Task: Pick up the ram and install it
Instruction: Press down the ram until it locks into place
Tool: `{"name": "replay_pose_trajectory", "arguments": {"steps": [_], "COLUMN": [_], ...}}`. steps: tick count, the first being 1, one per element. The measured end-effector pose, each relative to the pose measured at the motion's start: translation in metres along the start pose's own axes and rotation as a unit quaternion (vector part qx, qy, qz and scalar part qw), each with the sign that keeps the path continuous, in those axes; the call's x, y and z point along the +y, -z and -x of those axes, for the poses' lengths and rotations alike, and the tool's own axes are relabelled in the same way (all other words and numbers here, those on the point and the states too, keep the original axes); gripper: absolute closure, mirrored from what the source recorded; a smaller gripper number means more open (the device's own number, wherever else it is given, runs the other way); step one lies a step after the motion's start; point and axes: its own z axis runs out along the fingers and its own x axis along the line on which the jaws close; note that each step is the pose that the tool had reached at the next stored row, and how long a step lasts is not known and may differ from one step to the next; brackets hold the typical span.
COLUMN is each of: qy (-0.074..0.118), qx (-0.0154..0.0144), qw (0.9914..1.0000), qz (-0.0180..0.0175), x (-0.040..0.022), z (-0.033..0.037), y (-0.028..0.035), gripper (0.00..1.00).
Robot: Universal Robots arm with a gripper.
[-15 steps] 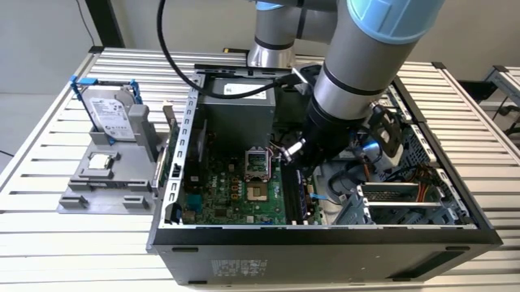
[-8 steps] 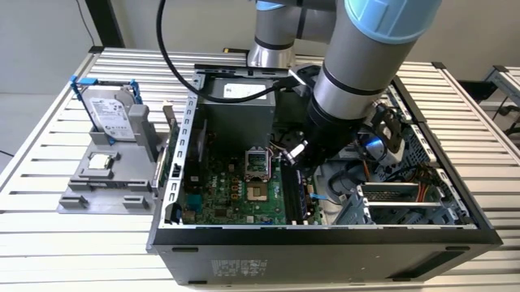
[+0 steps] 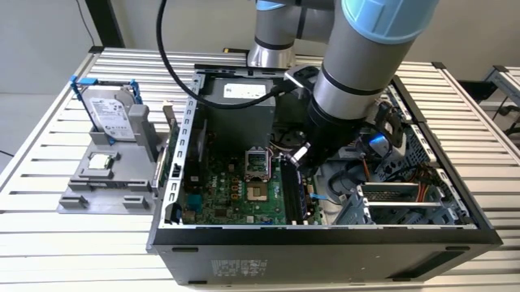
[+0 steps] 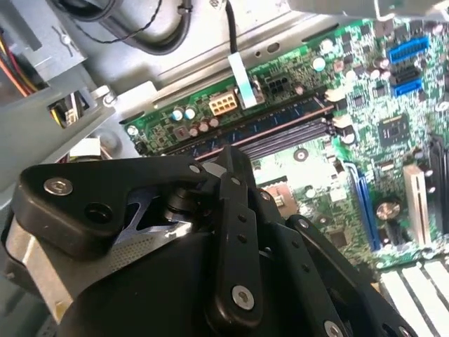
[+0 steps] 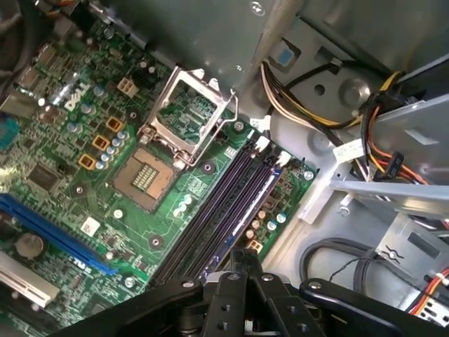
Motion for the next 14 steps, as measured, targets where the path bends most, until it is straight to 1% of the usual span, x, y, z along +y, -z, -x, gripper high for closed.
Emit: {"name": "replay_pose_trajectory", "arguments": {"steps": [2, 3, 5, 7, 10, 12, 14], "qy": [0.013, 0.021, 0.038, 0.056, 0.083, 0.102, 0.119], "qx": [-0.0021, -0.0026, -0.0021, -0.0009, 0.0008, 0.0021, 0.0033], "qw": [0.99991, 0.99978, 0.99928, 0.99844, 0.99655, 0.99482, 0.99284], "qz": [-0.0007, -0.0007, -0.0001, 0.0011, 0.003, 0.0043, 0.0055], "x": [0.0, 0.0, 0.0001, 0.0001, 0.0, 0.0, 0.0], "z": [0.0, 0.0001, 0.0, 0.0, 0.0, 0.0, 0.0], "y": [0.0001, 0.0001, 0.0001, 0.0002, 0.0001, 0.0001, 0.0001], "gripper": [1.0, 1.0, 1.0, 1.0, 1.0, 1.0, 1.0]}}
